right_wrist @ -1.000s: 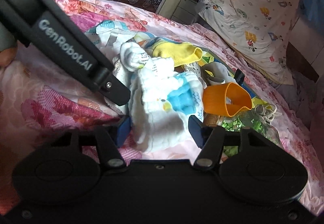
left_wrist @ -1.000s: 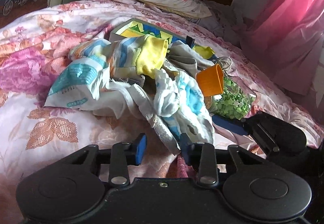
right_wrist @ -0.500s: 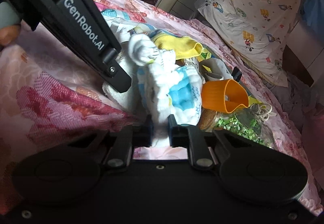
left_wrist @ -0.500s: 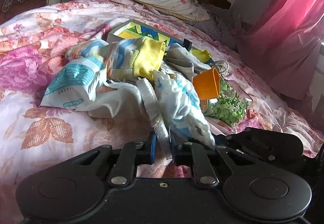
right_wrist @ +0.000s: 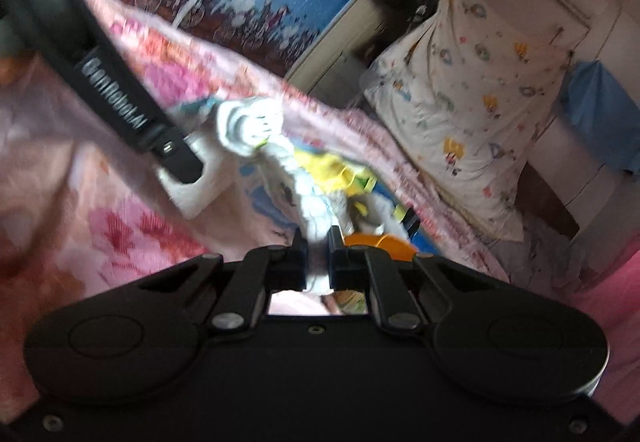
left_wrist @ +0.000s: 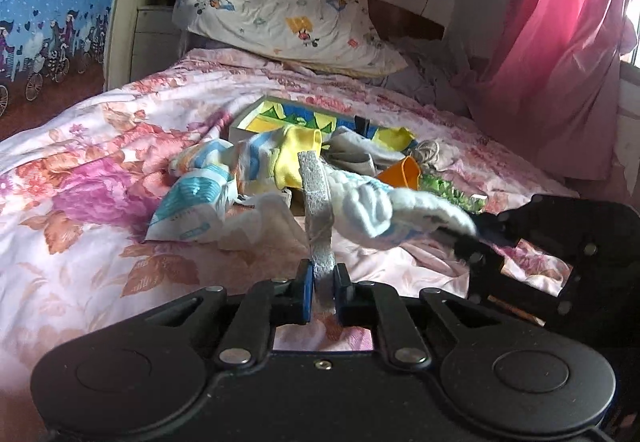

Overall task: Organize soft objects
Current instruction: 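Lift the white cloth with both grippers and carry it over the dinosaur tray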

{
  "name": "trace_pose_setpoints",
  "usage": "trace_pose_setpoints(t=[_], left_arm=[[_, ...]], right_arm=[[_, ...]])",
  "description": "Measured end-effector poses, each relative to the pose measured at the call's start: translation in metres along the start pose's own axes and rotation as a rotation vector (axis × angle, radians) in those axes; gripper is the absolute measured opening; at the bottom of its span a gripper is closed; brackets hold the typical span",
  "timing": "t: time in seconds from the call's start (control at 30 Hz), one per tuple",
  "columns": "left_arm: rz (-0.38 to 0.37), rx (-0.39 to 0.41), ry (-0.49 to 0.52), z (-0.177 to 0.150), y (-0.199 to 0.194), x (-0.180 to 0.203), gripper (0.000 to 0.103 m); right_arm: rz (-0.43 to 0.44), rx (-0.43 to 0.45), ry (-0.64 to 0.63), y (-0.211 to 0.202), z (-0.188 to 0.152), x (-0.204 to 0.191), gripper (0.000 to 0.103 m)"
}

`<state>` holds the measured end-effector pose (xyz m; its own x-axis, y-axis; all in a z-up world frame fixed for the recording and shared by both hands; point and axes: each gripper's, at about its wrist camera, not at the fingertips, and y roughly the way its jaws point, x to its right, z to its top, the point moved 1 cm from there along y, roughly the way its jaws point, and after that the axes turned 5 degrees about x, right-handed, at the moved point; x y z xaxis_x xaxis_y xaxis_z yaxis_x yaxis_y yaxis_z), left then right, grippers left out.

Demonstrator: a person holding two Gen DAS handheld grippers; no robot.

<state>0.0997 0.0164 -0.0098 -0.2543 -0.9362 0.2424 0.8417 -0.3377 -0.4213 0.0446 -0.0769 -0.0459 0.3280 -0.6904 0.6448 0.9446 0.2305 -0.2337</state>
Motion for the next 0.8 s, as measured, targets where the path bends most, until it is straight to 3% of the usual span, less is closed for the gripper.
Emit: trace_pose_setpoints(t=[0.37, 0.5, 0.8], left_arm=[[0.019, 0.033, -0.023, 0.002, -0.025, -0.001, 0.01], [0.013, 0.049, 0.023, 0.015, -0.021, 0.006, 0.01], [0.001, 0.076, 0.068, 0.066, 0.018, 0.01, 0.01]], right_arm=[[-0.062, 0.07, 0.117, -0.018, 0.0, 0.036, 0.004], [-0.093, 0.086, 0.149, -0.017, 0.0, 0.046, 0.004], [-0.105, 0.1, 0.22, 0.03, 0.004, 0.075, 0.004]])
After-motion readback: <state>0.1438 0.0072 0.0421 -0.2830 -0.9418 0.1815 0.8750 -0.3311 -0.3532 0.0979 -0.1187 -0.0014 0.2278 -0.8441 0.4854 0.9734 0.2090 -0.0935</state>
